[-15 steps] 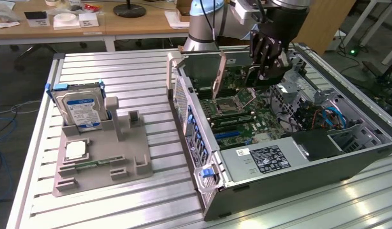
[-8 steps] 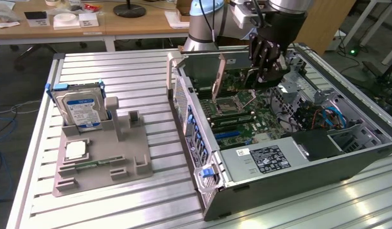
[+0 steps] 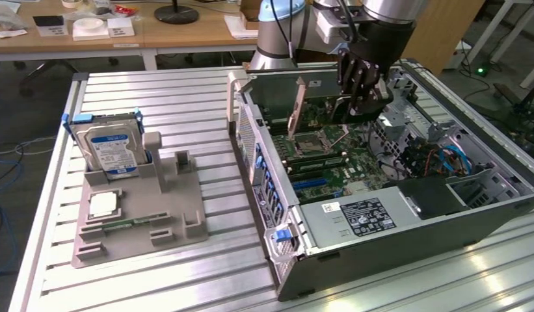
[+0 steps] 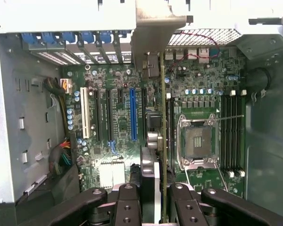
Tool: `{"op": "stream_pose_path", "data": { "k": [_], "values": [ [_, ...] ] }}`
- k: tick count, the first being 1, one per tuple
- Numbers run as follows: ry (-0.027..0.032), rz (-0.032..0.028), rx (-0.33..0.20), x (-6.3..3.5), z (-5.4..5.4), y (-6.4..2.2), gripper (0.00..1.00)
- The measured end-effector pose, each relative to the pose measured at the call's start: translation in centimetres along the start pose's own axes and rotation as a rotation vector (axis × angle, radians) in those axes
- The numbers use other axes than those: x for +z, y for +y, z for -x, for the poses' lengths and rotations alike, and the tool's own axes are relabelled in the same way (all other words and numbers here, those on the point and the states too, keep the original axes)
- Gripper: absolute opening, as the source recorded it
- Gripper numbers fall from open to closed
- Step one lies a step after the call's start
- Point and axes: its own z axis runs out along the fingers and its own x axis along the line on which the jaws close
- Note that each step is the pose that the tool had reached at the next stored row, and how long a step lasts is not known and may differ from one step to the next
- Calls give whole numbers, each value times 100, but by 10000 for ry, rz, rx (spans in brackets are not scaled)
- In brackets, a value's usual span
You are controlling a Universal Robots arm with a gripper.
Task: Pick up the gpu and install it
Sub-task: 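Insert the gpu into the slot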
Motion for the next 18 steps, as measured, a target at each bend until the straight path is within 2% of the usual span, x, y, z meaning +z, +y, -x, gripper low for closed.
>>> {"op": "stream_pose_path", "data": {
  "k": [7,9,12,18],
  "values": [
    [12,15,0,15,-1,13,28],
    [15,54,4,23,-2,14,28],
    [17,108,6,66,-4,15,28],
    [17,116,6,171,-10,17,28]
  ]
}}
